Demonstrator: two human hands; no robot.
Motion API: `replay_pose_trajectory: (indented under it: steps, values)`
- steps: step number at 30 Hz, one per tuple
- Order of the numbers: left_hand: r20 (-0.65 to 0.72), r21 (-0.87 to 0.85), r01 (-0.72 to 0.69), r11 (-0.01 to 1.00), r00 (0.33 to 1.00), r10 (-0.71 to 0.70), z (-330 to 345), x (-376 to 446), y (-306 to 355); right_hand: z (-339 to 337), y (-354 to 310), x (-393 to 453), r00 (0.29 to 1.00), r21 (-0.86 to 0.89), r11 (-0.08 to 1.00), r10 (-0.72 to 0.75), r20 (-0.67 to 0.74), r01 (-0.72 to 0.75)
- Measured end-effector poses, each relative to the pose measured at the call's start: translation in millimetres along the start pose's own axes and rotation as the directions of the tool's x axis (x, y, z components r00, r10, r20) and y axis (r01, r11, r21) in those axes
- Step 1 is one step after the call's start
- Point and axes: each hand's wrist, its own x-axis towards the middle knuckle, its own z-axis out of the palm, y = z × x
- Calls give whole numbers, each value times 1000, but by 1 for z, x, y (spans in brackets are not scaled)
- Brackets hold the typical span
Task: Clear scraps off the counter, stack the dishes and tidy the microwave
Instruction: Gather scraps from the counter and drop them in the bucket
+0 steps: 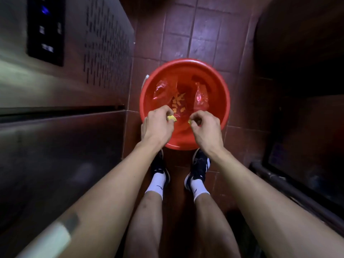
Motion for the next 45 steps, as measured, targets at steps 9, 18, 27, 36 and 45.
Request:
replay_pose_trajectory:
  steps: [9, 18, 27, 36, 45]
  values:
    - [15, -45, -11, 999, 1000, 11, 43, 43, -31, 41, 26, 43, 999, -22, 999, 34, -11, -34]
    - [159, 181, -183, 966, 975, 155, 12, 19, -22, 9, 0, 22, 992, -205, 979, 6, 124, 20]
    - [207, 257, -226, 940, 962, 175, -53, -34, 5, -41, -57, -19, 971, -379, 921, 6, 240, 88]
    - [116, 232, -171, 958, 982, 147, -140, -120, 35, -110, -122, -85, 971, -310, 942, -59, 234, 132]
    - [-79, 173, -83, 981, 992, 98, -210, -208, 62, -183, -182, -128, 944, -297, 906, -239, 225, 300]
